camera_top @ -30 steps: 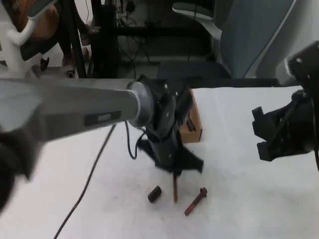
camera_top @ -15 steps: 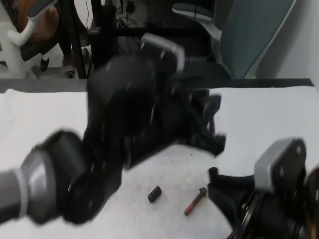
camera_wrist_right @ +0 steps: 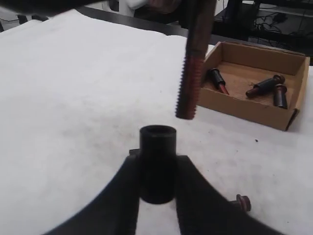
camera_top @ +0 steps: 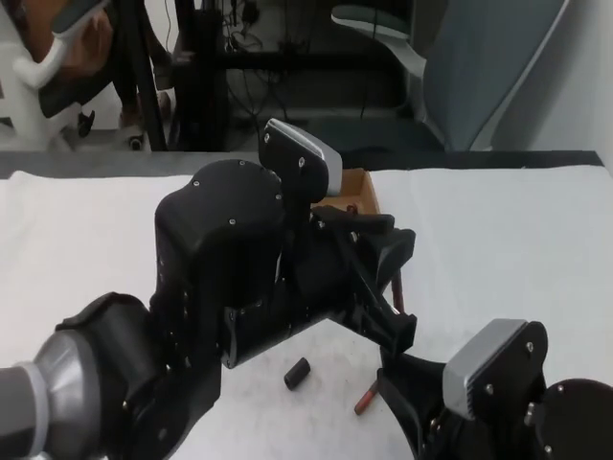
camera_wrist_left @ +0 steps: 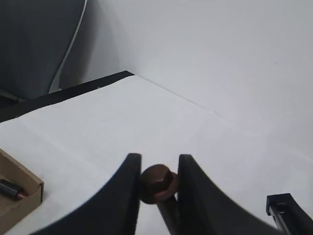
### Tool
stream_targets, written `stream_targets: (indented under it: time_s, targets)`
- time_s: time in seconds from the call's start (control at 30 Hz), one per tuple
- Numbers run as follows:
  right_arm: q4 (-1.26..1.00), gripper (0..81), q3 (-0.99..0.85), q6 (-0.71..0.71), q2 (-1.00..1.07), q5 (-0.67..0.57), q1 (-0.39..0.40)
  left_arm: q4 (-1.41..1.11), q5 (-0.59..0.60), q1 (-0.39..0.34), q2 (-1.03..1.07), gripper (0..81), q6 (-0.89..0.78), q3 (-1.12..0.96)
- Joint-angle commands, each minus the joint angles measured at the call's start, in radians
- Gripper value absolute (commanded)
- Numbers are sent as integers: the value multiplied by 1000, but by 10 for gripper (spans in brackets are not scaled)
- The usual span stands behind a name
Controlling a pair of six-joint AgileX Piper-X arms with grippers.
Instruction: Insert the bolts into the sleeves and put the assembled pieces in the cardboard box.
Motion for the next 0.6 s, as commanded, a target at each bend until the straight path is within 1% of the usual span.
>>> stream_targets:
  time_s: [0.0, 0.13, 0.57]
  targets:
    - [-20, 4, -2, -31, 0, 24, 2, 11, 21, 1, -18, 18, 35, -2]
    - [-20, 4, -6, -32, 0, 52, 2, 49, 15, 1, -18, 18, 80, -2]
    - [-41, 4, -6, -29, 0, 52, 2, 56, 12, 1, -18, 18, 102, -2]
